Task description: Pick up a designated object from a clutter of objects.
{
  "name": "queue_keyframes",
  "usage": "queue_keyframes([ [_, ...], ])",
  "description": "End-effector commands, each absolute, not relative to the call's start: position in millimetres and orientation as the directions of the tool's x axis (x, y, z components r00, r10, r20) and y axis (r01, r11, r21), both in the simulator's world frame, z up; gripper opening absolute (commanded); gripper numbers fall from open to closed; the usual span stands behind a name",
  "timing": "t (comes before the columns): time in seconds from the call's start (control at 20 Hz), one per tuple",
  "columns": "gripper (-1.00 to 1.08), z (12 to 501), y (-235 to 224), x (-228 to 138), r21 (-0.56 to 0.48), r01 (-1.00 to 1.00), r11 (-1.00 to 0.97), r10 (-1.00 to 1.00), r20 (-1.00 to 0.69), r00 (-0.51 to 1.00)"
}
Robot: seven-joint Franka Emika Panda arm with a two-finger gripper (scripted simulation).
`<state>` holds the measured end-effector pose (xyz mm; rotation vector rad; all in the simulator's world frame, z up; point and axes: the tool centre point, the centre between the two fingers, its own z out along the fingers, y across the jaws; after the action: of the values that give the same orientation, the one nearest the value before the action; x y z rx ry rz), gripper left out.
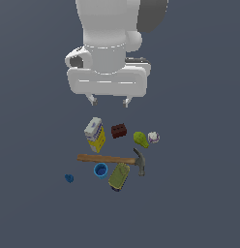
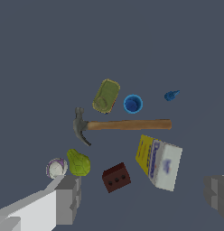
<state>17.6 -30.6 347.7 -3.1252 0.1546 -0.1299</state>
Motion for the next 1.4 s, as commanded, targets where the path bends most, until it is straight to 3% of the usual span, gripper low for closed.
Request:
queue_keyframes([
  [0.0, 1.0, 347.4, -30.3, 18.0, -0.014, -0.097, -0.995, -0.097, 0.082, 0.992],
  [0.65, 1.0, 322.8, -54.0, 47.2, -0.003, 0.003, -1.0, 0.003, 0.072, 0.997],
  [1.35, 1.0, 246.0, -118.9, 104.8, 0.012, 0.247, -0.969, 0.247, 0.042, 0.968],
])
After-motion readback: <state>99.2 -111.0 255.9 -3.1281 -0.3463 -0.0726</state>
